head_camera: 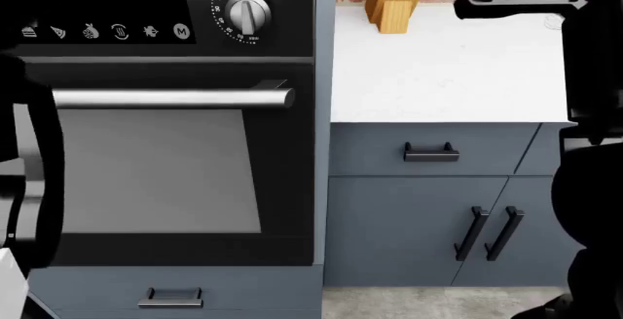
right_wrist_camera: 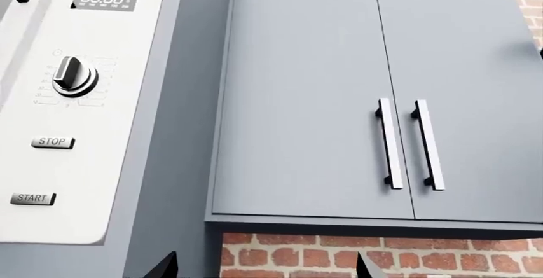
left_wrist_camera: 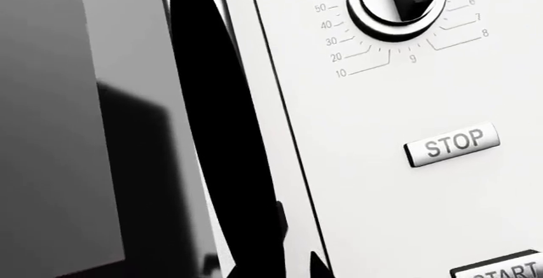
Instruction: Open the microwave door
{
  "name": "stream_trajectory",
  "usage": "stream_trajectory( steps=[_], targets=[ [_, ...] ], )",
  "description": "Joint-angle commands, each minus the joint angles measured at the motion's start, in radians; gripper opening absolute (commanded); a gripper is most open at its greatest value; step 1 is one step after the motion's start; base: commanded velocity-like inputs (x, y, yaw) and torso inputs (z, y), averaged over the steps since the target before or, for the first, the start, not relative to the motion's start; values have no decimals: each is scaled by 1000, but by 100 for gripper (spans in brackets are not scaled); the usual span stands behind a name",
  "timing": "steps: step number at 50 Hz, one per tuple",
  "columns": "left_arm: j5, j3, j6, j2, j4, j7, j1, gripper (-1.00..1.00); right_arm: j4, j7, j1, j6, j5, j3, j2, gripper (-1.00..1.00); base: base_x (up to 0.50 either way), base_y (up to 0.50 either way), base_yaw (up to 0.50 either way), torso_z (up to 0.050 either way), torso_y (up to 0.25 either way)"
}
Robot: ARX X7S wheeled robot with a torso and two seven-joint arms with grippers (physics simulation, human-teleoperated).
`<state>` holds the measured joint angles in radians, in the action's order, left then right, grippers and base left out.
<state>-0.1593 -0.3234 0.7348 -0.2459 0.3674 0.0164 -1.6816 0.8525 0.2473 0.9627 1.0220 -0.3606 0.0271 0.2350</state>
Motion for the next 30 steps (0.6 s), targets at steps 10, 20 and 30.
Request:
stream_trajectory(
  steps=[10,20,30],
  targets=[
    [-111,128,290,-45,-447,-52,46,-100,1,5,-24,-23,-15,15,9,100,0,0,0,0,2],
    [-161,168,399,-67,-590,-51,72,-100,-2,9,-13,-17,-21,14,17,100,0,0,0,2,3],
    [-225,221,549,-79,-737,-51,66,-100,-8,16,3,-14,-24,1,22,100,0,0,-1,0,3]
  ],
)
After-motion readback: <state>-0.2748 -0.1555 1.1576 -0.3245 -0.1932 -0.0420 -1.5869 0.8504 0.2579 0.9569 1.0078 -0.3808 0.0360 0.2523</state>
